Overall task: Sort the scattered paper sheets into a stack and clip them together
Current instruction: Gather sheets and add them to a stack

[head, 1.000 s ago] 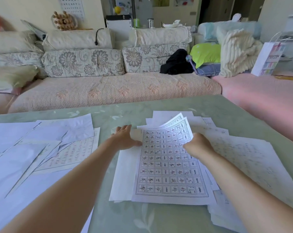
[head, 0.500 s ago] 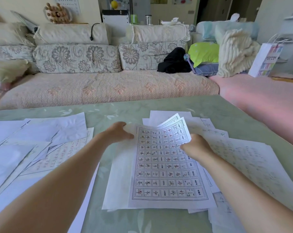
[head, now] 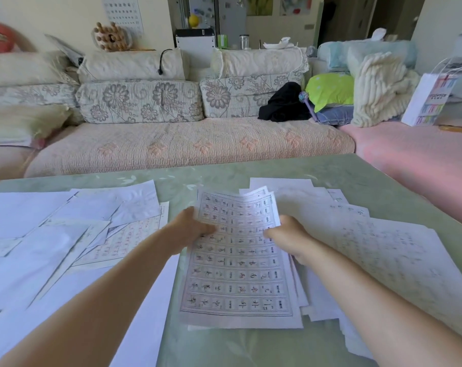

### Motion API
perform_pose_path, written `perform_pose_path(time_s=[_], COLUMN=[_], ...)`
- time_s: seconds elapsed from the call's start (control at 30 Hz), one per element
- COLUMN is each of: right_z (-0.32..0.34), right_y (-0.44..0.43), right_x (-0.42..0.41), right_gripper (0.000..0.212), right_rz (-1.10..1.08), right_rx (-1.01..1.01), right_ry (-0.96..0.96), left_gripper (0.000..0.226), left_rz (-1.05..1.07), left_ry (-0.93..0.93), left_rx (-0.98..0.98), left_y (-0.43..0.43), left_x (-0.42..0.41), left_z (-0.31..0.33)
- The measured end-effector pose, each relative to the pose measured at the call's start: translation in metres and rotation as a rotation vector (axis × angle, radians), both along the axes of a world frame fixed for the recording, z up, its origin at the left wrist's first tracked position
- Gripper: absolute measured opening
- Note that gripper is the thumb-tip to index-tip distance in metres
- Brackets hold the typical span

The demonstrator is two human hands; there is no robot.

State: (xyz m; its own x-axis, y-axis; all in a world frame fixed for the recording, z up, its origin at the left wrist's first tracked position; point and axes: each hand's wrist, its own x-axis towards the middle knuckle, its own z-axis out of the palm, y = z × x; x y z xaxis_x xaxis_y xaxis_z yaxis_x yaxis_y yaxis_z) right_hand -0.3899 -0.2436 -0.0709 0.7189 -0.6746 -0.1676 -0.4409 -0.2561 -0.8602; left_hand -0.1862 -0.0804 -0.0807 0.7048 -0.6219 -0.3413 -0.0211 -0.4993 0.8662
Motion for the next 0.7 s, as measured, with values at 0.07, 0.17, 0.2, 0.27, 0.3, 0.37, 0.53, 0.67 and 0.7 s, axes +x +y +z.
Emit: perform_pose_path(time_s=[0.07,0.17,0.2,0.27,0.3,0.37,0.53,0.67,0.7], right_z=[0.001,0.004,0.006,0.009,0.011,0.013,0.014,0.004,0.002], right_y=[0.013,0.028,0.033,0.043,0.048,0.058,0.079,0.096,0.098], right_x=[0.007,0.016,0.017,0.022,0.025,0.032,0.047,0.053,0.053], right_gripper=[0.018,0.038,0.046,0.061,0.066,0.074,0.04,0.041,0.04], right_rz=[0.033,0.079,0.094,0.113,0.125,0.137,0.195,0.3,0.314], right_rx=[-0.029,-0.095,-0.126,-0.171,-0.16,-0.037,0.237,-0.07,-0.136], right_ry=[0.047,0.165,0.204,0.211,0.182,0.078,-0.139,0.035,0.072], left_gripper=[0.071,0.043,0.04,0.039,0.038,0.038,0.04,0.04,0.039], left_rz=[0.066,0.209,0.239,0.25,0.25,0.253,0.244,0.278,0.284], left_ry=[-0.107,-0.177,-0.198,-0.194,-0.153,-0.019,0.126,-0.132,-0.249], left_rx=[-0.011,-0.091,-0.12,-0.186,-0.223,-0.311,-0.323,-0.091,0.005], left_y=[0.017,0.047,0.058,0.08,0.091,0.113,0.134,0.134,0.134], left_x=[-0.004,-0.007,-0.006,-0.002,-0.001,0.001,-0.004,0.003,0.005], left_z=[0.013,0.038,0.043,0.049,0.05,0.047,0.034,0.027,0.026])
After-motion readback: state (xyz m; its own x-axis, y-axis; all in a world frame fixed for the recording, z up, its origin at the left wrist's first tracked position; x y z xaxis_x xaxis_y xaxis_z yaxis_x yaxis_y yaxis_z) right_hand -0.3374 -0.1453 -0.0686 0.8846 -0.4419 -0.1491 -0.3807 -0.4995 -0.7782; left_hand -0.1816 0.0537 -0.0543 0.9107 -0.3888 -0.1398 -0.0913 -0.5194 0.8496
